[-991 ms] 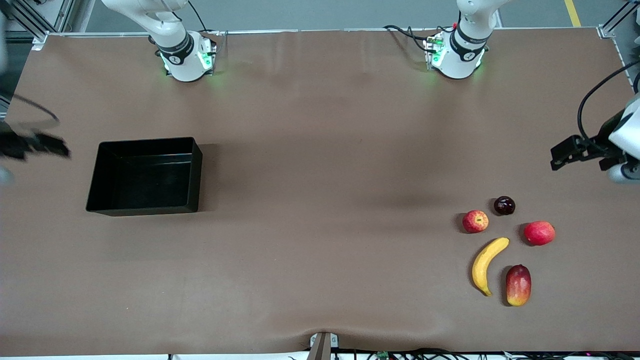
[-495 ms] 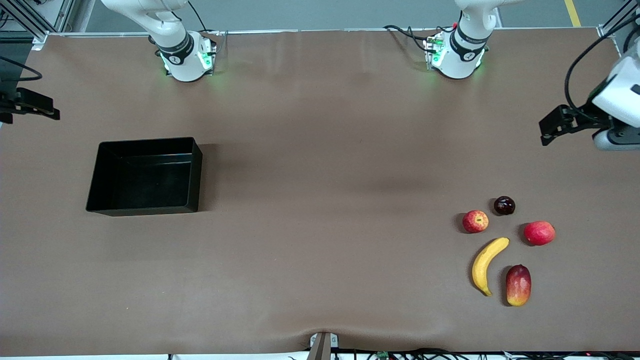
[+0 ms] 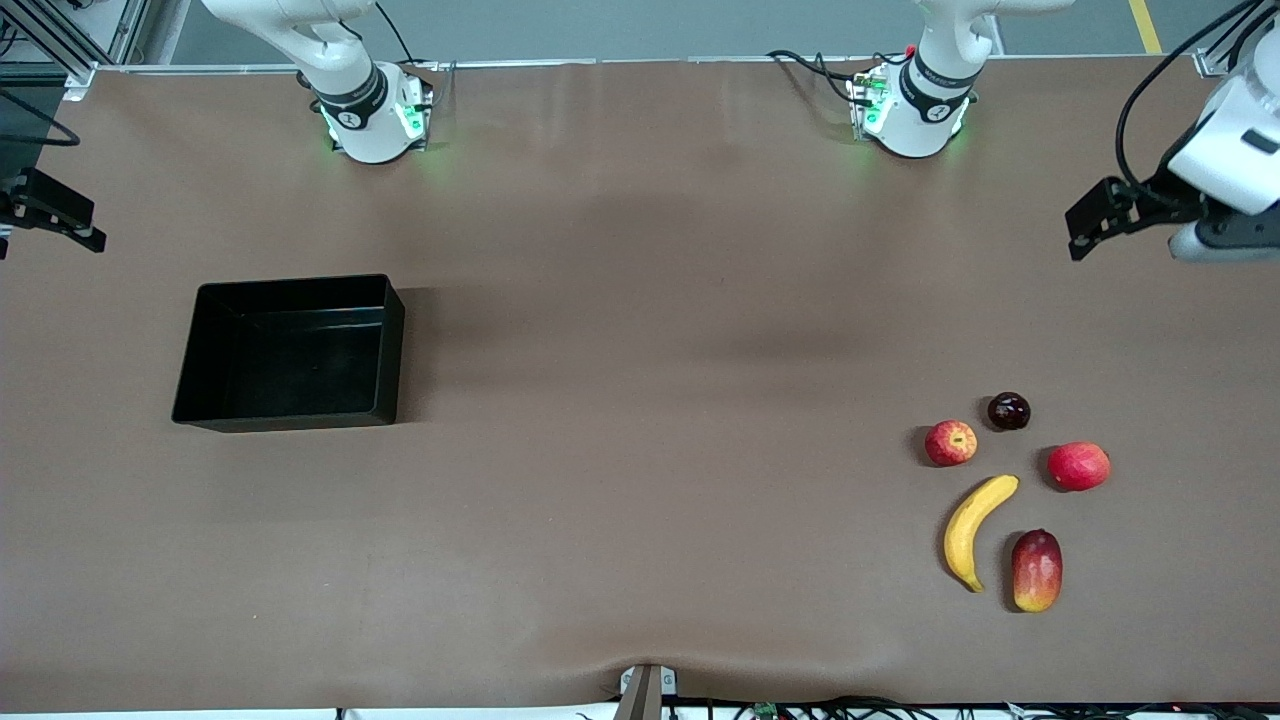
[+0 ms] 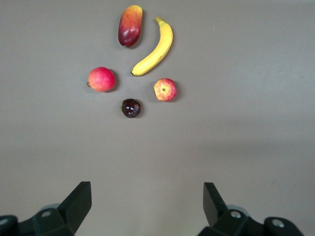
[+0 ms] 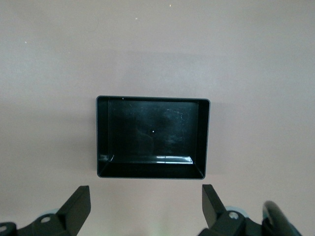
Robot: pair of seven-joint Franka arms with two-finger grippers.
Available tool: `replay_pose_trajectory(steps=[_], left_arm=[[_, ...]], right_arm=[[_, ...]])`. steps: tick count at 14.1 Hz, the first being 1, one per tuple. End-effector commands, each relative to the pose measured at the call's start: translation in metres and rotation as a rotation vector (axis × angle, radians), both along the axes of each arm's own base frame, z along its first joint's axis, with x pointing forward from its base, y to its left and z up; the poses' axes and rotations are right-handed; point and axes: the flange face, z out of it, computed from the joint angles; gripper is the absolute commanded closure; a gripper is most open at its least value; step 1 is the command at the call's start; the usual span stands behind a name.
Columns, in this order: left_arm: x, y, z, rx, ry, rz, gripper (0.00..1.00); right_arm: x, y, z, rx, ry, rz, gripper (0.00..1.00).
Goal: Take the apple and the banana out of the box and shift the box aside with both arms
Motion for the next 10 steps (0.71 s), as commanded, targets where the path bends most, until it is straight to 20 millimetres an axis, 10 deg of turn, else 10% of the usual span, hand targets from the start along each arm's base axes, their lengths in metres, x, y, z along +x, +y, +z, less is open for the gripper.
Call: replay_pose_trajectory(steps=[1, 10], left_arm=[[-0.0184, 0.0027, 0.0040, -0.021, 0.002, -0.015, 0.00], [-0.0180, 0.0008, 0.0061, -0.060, 0.023, 0.008, 0.00]], right_arm=[[-0.0072, -0.0017, 0.0025, 0.002, -0.015, -0.015, 0.00], [-0.0055, -0.0006, 0.0015, -0.003, -0.018, -0.011, 0.00]])
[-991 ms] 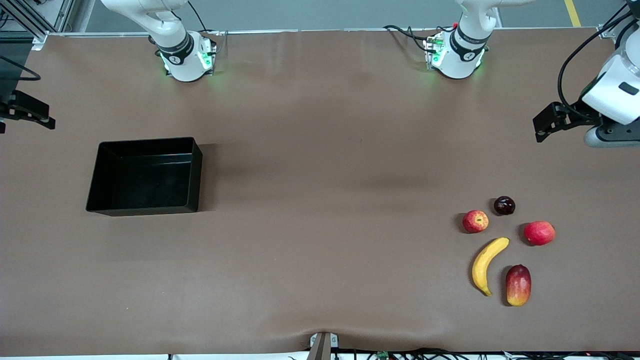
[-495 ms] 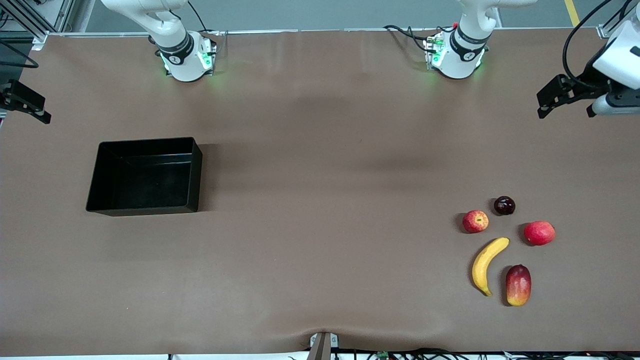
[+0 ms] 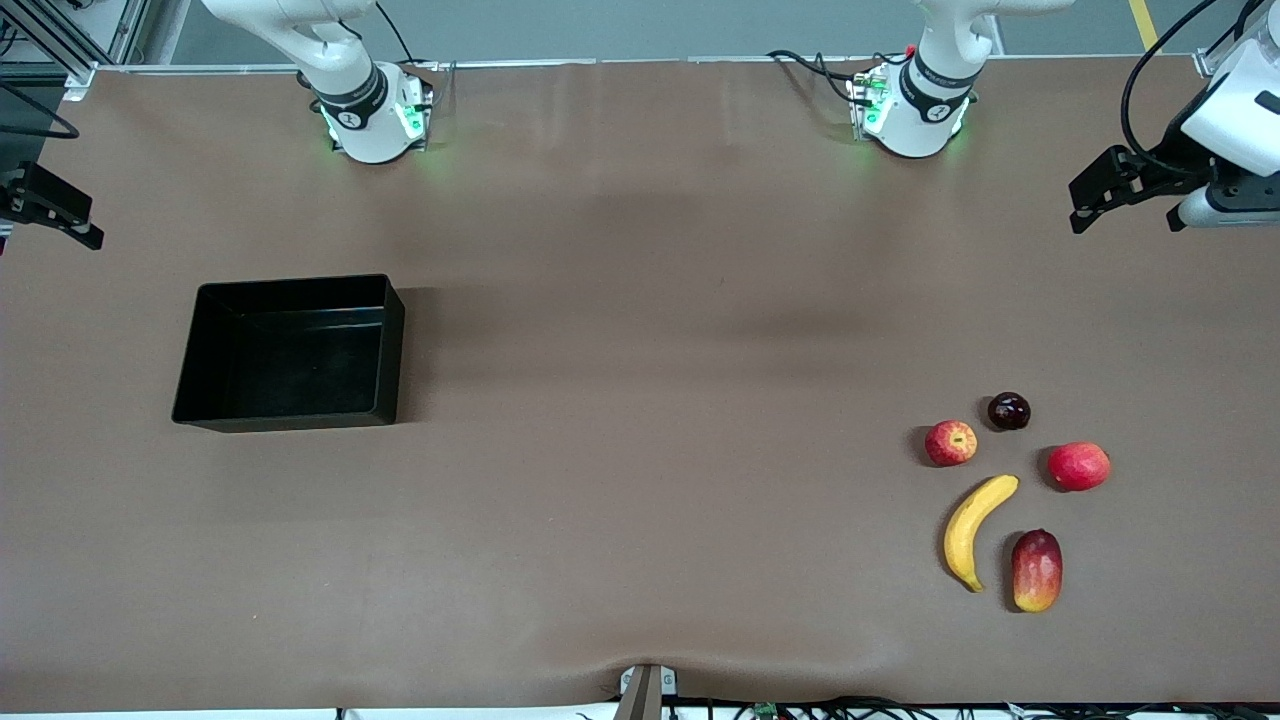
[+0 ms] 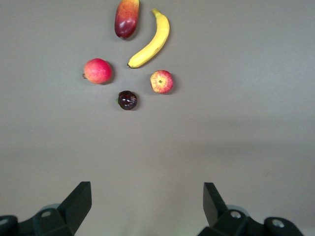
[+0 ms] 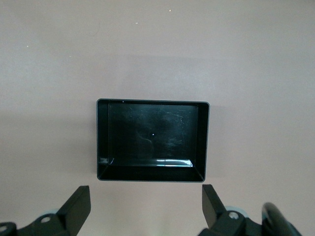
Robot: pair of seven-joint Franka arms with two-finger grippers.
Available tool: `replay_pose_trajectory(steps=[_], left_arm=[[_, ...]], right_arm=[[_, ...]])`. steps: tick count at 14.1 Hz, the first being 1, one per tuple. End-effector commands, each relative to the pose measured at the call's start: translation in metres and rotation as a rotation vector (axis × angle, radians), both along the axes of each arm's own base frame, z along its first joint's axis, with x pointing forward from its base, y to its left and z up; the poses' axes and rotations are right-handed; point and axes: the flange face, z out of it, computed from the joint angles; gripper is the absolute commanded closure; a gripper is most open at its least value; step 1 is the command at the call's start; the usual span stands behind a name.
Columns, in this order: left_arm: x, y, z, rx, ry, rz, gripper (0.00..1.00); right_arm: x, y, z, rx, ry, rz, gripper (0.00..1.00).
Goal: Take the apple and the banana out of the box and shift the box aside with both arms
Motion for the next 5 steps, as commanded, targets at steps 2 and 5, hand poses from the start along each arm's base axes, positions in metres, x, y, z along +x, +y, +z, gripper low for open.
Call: replay_pose_trajectory(steps=[2, 5], left_arm=[[-0.0062, 0.0000, 0.0052, -0.029, 0.020, 0.008, 0.00], [-0.0077, 0.0043, 0.0048, -0.029, 0.032, 0.037, 0.00]], right_arm=[[-0.0045, -0.0020, 0.0001, -0.002, -0.005, -0.014, 0.00], [-0.0044, -0.0017, 0.0009, 0.001, -0.008, -0.015, 0.00]])
